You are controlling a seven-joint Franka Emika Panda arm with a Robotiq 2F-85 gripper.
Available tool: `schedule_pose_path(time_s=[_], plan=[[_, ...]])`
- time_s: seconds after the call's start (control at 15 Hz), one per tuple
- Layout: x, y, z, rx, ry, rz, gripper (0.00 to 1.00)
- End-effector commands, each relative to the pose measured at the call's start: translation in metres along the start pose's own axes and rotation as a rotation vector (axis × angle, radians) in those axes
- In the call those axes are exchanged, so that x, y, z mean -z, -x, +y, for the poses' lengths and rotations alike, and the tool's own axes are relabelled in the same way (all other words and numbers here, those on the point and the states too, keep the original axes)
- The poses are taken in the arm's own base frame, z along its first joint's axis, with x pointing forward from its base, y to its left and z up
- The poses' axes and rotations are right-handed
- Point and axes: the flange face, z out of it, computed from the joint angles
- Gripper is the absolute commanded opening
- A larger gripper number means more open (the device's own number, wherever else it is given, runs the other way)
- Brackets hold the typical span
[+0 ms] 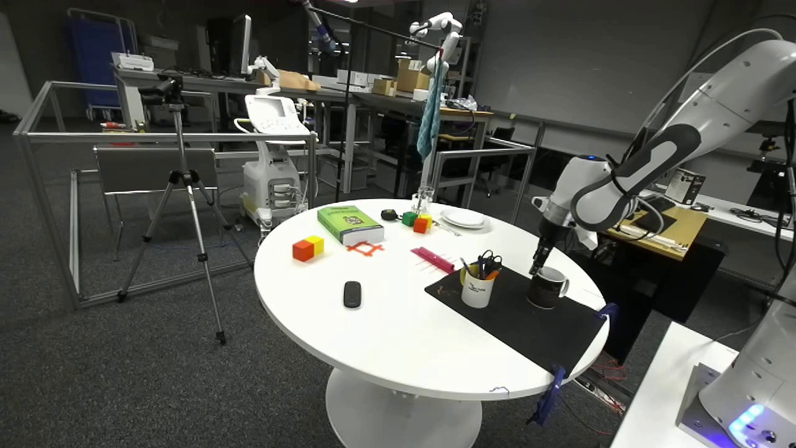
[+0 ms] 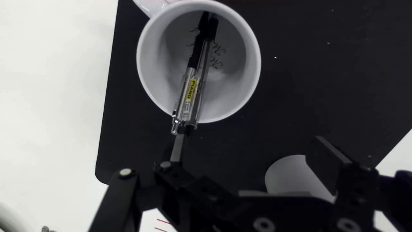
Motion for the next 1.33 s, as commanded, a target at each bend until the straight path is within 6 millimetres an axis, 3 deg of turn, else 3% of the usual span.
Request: schedule_pose_path(time_s=[0.0,1.27], plan=[[-0.0047,0.0009,0.0037,0.029,0.031,0.026,1.0],[-0.0096,0.0053,0.0011,0.057,0.028,-0.043,1.0]])
